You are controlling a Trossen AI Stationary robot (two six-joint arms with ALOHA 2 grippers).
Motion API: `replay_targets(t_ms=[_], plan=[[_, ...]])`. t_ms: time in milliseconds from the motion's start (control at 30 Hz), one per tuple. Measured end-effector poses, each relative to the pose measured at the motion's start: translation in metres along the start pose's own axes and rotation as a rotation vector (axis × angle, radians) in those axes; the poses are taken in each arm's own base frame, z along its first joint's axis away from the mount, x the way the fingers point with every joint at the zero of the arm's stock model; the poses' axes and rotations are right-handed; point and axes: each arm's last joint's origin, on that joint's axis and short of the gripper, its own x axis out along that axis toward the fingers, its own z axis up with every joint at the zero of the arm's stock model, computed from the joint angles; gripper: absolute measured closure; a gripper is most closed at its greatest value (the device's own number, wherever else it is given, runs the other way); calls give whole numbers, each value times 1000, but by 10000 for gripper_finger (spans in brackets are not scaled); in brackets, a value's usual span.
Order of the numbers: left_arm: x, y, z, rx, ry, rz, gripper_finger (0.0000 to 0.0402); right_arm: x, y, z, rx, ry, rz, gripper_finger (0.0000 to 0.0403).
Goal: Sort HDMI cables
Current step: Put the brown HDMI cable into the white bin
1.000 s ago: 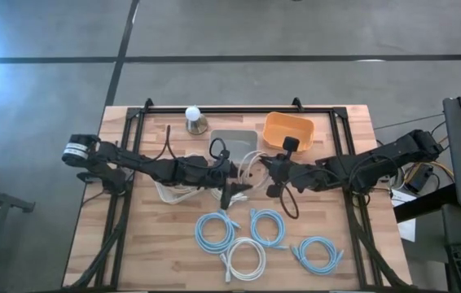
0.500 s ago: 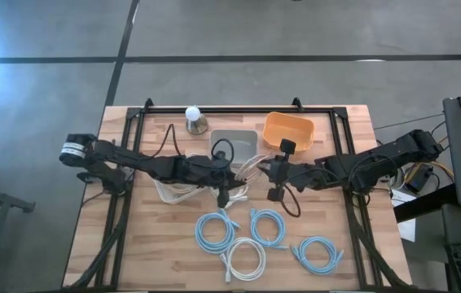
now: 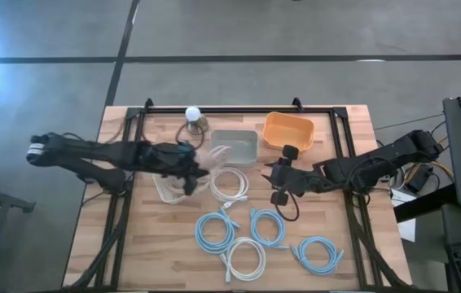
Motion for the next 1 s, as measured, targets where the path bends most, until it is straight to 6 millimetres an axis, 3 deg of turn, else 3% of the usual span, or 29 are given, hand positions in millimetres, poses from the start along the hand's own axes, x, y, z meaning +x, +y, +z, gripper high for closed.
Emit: replay_targets(t_ms=[200, 367, 500, 700, 1000], plan=[[-38, 14, -15, -81, 93, 55, 366, 1, 0, -2, 12, 3, -3, 241], [-50, 21, -25, -86, 114, 15, 366, 1, 0, -2, 26, 3, -4, 248], [-47, 28, -40, -89, 155, -14, 366, 1, 0, -2, 39, 5, -4, 254], [-26, 41, -72, -166, 256, -100, 366, 1, 0, -2, 39, 5, -4, 259], [-14, 58, -100, -235, 318, -9, 363, 1, 0, -2, 15, 5, -6, 250]])
